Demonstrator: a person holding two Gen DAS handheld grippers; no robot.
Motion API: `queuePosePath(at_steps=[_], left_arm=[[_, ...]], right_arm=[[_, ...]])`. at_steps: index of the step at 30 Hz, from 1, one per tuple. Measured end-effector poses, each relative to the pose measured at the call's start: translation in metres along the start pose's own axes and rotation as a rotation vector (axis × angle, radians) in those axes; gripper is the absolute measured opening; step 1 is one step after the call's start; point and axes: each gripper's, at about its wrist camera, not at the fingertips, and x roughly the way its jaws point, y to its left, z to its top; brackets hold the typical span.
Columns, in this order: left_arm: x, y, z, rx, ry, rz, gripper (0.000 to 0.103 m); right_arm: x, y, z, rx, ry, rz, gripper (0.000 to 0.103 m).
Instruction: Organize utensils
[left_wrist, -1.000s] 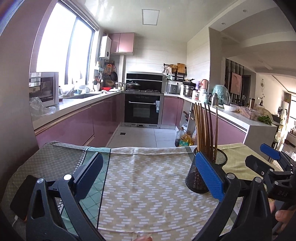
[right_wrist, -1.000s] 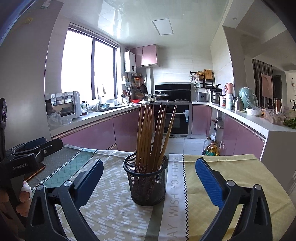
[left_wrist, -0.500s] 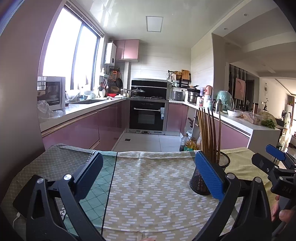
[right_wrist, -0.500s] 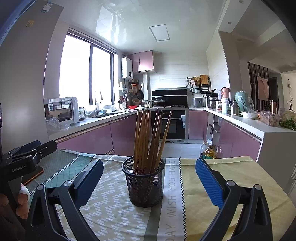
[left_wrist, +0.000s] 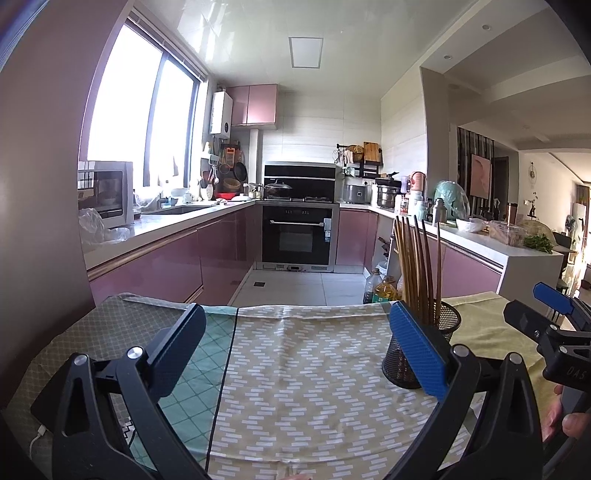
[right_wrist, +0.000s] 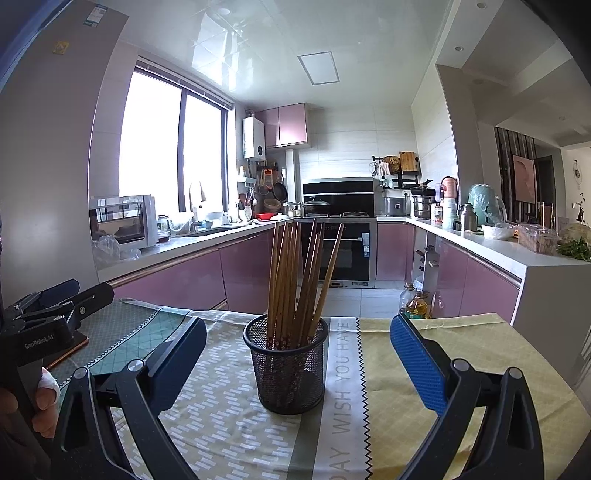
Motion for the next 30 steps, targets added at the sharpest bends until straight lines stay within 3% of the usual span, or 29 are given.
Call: queuePosePath(at_steps=[30], left_arm=[[-0.0009,0.0018,-0.0035,-0.002,0.008,0.008,0.098]], right_arm=[[0.0027,0.0027,-0.0021,0.006,0.009,0.002,0.097]])
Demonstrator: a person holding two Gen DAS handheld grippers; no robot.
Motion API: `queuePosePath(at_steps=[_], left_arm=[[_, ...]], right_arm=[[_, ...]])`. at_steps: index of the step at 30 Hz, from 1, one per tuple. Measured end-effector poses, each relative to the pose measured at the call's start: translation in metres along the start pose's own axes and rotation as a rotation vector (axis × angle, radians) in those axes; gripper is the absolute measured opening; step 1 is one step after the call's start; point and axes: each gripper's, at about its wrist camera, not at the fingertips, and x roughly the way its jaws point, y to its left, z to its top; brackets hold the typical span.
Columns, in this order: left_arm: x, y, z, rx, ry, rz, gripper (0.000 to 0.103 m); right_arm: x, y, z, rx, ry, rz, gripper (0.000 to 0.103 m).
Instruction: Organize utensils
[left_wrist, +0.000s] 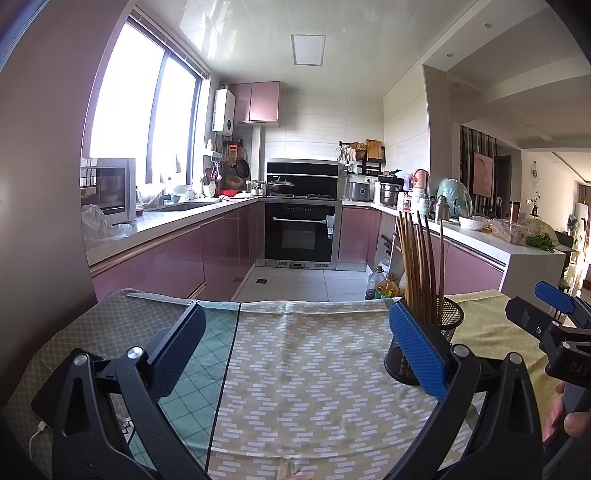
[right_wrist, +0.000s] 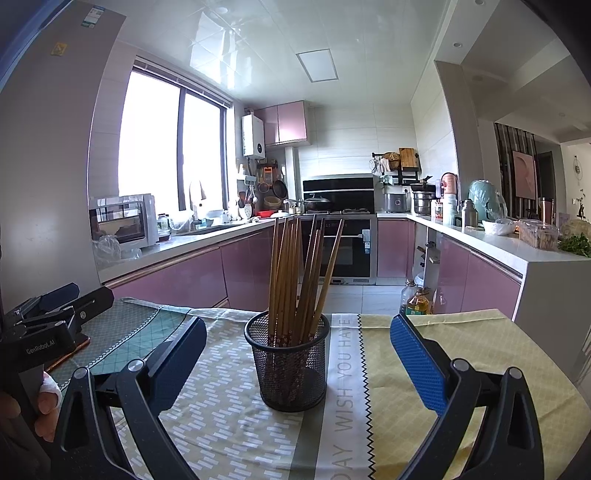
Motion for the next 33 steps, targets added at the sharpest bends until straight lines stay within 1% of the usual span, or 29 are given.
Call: queuePosePath(at_steps=[33], left_arm=[[0.0005,-0.001,-0.0026,-0.002,0.009,0.0,0.098]], right_arm=[[-0.0003,0.0001,-0.0004,0.008,0.002,-0.002,0.097]])
